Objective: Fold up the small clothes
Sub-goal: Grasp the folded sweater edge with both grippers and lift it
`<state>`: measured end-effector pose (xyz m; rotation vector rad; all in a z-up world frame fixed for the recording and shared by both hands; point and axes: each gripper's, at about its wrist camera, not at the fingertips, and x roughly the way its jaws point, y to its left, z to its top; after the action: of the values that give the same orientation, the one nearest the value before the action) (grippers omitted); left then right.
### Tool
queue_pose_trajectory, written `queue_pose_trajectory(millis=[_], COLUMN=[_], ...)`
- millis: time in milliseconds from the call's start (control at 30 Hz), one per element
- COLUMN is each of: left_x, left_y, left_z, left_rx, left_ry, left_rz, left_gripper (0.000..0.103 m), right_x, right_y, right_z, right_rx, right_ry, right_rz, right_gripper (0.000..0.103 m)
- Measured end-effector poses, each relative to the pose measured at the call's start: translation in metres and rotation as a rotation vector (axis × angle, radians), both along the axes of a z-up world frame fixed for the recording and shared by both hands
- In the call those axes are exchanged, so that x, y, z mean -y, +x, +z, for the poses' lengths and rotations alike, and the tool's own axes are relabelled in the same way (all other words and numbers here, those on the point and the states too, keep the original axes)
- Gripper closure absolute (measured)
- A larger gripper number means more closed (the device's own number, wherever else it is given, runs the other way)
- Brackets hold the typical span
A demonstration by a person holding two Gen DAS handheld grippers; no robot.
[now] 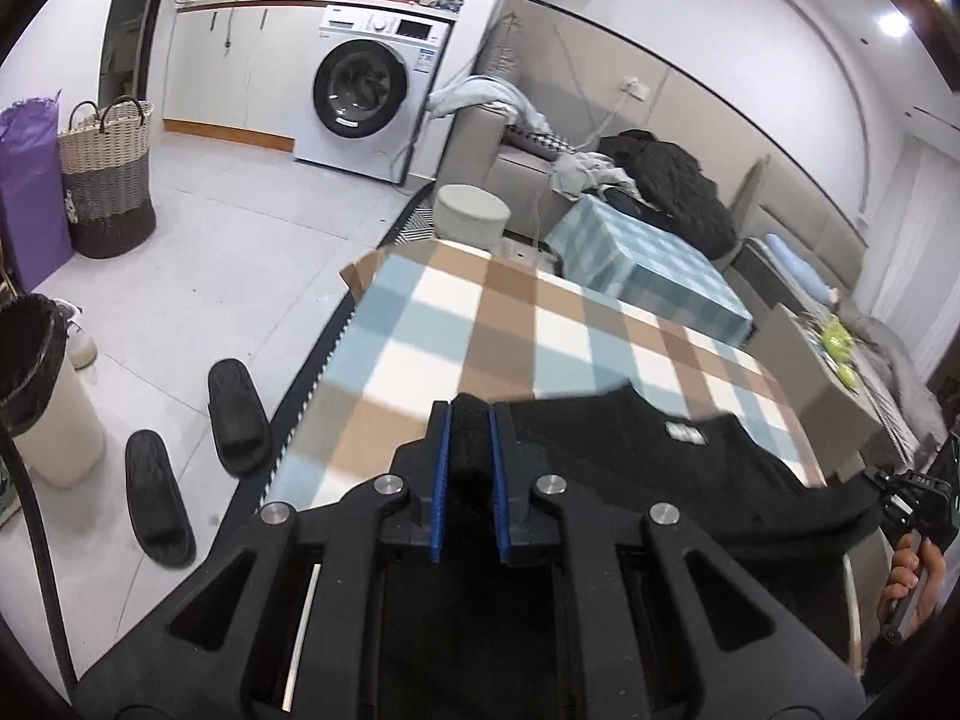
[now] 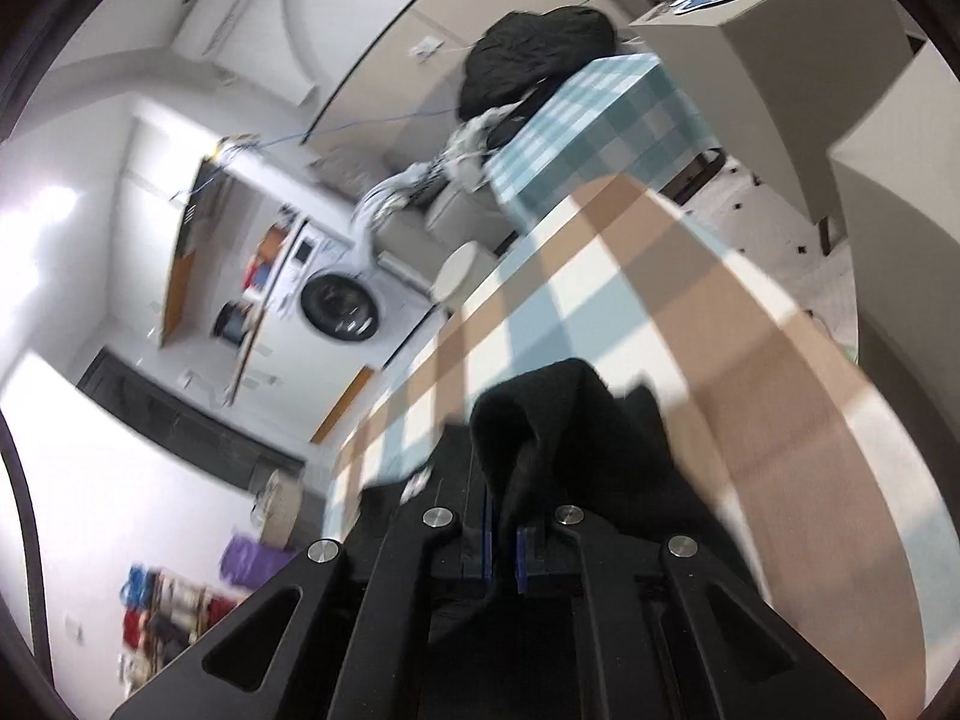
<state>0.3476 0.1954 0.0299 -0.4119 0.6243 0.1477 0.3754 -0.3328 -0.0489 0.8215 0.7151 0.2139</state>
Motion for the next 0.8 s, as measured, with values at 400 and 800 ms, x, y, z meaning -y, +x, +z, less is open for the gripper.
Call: queue_pose_trajectory(millis=[400,800], left_x=[-0.015,-0.002], left_y=[0.032,0.03], left_z=[-0.031,-0.071], left_rx=[-0.11,-0.205], left_ry=[0.037,0.057], left_rz=[0.029,-0.028], left_gripper=[0.038,0.038], right_x=[0.001,-0.01], right_y=[0.021,0.036], right_z=[-0.016,-0.035], right_rx=[-0.103,-0.138], right_ry=[-0.224,-0.404], right_rz=[-0.011,0.031], right_gripper=[0.057,0.056])
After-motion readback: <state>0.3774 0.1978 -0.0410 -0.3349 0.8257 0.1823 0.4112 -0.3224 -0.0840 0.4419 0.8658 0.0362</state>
